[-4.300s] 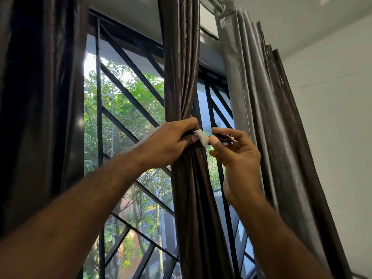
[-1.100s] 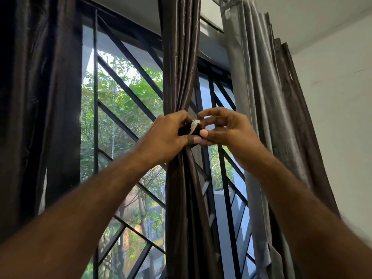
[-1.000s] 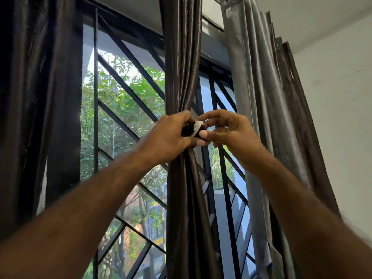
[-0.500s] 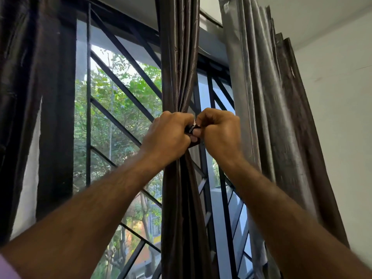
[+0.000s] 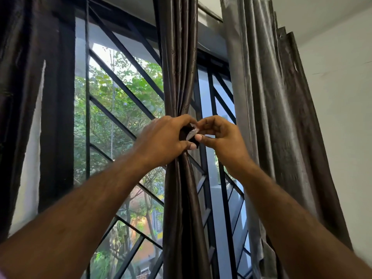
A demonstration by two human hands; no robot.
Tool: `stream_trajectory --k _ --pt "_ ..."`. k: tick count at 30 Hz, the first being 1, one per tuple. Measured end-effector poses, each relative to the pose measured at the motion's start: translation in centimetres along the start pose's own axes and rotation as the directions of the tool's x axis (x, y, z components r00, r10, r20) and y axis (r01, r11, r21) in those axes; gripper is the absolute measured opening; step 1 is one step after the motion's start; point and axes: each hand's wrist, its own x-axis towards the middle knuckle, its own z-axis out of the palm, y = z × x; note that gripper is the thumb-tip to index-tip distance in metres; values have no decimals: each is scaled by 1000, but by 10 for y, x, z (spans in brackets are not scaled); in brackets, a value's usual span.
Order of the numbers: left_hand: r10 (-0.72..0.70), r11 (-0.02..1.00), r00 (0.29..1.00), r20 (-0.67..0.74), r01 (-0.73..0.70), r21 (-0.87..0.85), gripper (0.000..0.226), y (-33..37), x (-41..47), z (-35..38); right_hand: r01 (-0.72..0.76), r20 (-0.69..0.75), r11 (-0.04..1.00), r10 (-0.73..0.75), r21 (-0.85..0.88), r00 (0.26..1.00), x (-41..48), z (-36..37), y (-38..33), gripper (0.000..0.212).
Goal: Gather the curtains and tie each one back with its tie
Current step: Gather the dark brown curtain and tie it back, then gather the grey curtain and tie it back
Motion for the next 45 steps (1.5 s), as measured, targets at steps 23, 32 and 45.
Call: stream_trajectory --k 23,32,45 --pt "182 982 876 -447 -135 135 38 33 -3 14 -2 -139 983 -24 -184 990 -15 -14 9 50" --pt "-25 958 864 -503 -123 -259 31 102 17 65 -51 -282 900 -81 -434 956 -21 -86 22 54" --pt "-724 492 676 139 647 -583 56 198 137 281 -400 -549 798 105 -450 829 46 -327 150 31"
